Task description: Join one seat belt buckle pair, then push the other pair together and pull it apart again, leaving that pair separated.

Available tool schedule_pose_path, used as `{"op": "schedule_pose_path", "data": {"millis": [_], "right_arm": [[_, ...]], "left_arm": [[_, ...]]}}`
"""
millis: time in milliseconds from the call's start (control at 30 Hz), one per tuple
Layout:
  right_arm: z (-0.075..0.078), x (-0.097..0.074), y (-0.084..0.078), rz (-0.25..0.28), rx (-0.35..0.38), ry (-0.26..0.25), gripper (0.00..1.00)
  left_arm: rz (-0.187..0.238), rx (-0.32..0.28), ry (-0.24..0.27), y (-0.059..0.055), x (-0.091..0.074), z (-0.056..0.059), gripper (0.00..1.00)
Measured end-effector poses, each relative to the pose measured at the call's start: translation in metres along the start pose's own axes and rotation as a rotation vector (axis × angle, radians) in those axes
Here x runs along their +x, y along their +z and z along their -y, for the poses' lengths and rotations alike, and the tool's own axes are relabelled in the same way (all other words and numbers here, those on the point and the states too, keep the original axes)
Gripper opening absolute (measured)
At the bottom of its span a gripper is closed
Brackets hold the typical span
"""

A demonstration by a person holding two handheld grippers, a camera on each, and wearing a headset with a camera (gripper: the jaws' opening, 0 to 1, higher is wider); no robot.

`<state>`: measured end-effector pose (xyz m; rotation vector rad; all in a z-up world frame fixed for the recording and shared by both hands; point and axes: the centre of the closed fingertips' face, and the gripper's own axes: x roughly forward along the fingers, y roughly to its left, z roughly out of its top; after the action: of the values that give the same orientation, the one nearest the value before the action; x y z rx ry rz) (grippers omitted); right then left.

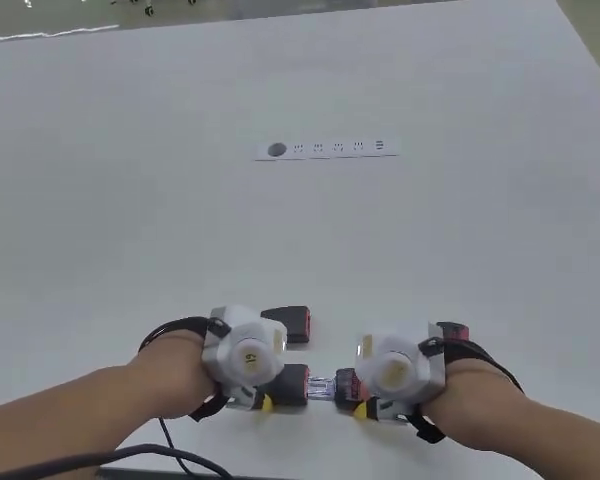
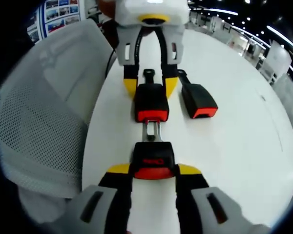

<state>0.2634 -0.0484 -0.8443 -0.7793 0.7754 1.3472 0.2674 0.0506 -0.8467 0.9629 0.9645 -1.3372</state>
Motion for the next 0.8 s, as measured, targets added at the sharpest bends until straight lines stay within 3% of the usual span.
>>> {"op": "schedule_pose_path", "data": {"millis": [433,533,667,800], "right_arm": [[0.000,0.007,0.012,0.039,0.000,0.005,0.33],[0.001,0.009,0.012,0.033,0.023,0.013,0.33],[0.002,0.011,0.016,0.022,-0.003,0.017,0.31],[0.002,0.012,0.017,0.022,0.001,0.012,0.30]], "left_arm": [[-0.010,0.007,-0.004,0.000,0.000,0.000,0.33],[-0.007,0.011,-0.007,0.000,0.000,0.000,0.33],[0.022,0.011,-0.011,-0.001,-0.001,-0.001,0.33],[0.014,0.012,-0.011,0.000,0.000,-0.001,0.32]]}}
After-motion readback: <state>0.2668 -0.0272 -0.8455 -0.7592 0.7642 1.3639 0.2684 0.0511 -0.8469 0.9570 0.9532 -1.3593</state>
